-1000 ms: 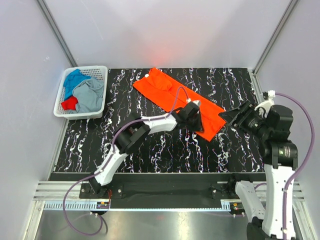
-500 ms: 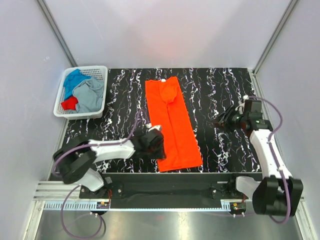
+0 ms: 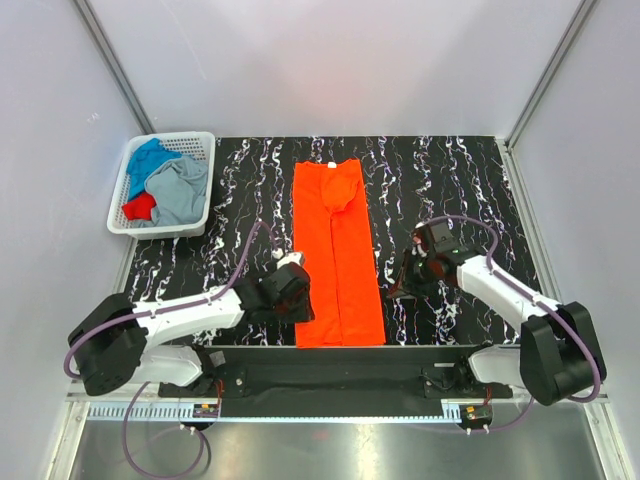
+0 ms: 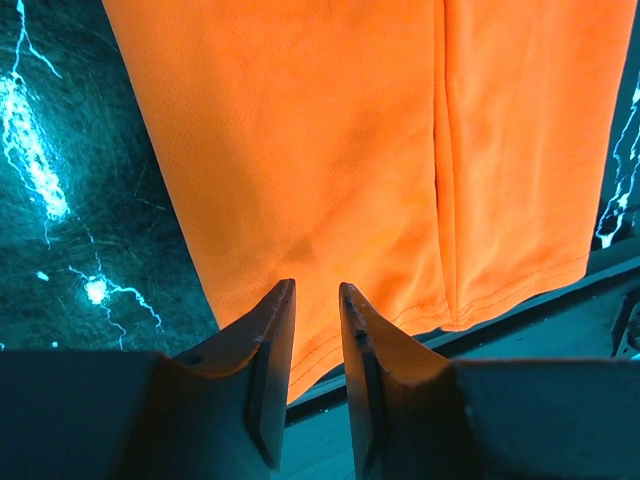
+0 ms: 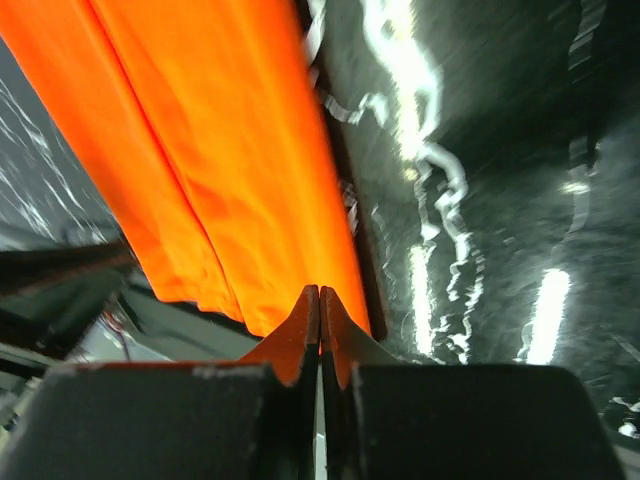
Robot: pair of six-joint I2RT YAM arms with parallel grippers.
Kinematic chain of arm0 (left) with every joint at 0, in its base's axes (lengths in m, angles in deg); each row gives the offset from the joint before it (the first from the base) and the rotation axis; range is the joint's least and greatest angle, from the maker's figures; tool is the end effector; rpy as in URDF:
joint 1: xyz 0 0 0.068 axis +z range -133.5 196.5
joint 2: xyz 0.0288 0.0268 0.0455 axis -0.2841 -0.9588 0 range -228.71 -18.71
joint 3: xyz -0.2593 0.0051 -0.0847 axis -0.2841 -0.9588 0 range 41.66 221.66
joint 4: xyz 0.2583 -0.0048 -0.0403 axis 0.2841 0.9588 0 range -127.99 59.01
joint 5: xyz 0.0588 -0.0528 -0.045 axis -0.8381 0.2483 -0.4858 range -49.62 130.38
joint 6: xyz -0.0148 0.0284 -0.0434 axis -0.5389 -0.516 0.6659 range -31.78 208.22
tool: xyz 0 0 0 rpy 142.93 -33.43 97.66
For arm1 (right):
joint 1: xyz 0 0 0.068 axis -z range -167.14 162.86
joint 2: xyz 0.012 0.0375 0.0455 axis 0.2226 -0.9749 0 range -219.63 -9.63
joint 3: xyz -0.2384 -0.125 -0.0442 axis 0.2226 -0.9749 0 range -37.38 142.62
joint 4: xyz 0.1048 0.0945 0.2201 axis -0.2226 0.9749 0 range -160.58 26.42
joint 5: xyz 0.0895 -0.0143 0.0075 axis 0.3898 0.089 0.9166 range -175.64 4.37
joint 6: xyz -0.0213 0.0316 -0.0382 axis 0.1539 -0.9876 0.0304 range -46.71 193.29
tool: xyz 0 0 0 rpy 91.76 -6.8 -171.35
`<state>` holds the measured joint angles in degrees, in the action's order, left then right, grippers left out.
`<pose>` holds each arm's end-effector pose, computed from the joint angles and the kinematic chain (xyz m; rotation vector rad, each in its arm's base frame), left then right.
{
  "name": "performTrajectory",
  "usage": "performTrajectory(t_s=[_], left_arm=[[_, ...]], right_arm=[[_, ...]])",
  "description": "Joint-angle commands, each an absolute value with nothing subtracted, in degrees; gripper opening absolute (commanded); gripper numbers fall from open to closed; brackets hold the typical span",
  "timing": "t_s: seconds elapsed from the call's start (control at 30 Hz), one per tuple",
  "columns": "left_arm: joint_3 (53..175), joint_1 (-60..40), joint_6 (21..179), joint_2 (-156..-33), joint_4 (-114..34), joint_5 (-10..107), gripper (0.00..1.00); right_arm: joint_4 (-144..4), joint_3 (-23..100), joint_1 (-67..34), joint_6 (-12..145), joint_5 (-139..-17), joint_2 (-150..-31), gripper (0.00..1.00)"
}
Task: Fold and stack the t-shirts
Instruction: Fold the tshirt
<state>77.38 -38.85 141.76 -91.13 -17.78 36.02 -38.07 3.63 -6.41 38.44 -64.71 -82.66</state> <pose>0.1342 -0.1896 0.1751 0.0123 2.6848 -0.5897 0.2116 0.0875 0.1900 0.2653 2.8049 0.7522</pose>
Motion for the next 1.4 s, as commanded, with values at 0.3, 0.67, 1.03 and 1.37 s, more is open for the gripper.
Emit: performTrajectory(t_s=[0.3, 0.67, 1.03, 1.37], left_arm=[[70.23, -40.71, 143.15, -86.91, -23.84, 44.77, 0.29], [73.38, -42.38, 143.59, -84.54, -16.64, 40.73, 0.32], [71.11, -45.2, 145.17, -83.75, -17.33, 40.82, 0.35], [66.01, -46.16, 148.43, -85.24, -21.2, 40.73, 0.35]], right_arm=[[-40.52, -5.66, -14.2, 34.53, -65.69, -79.15, 0.0], [-39.28, -4.16, -18.25, 31.81, -66.21, -78.0, 0.0], [-41.14, -7.06, -23.0, 27.5, -70.68, -80.55, 0.0], [-45.52, -10.31, -23.26, 26.89, -69.55, -83.19, 0.0]])
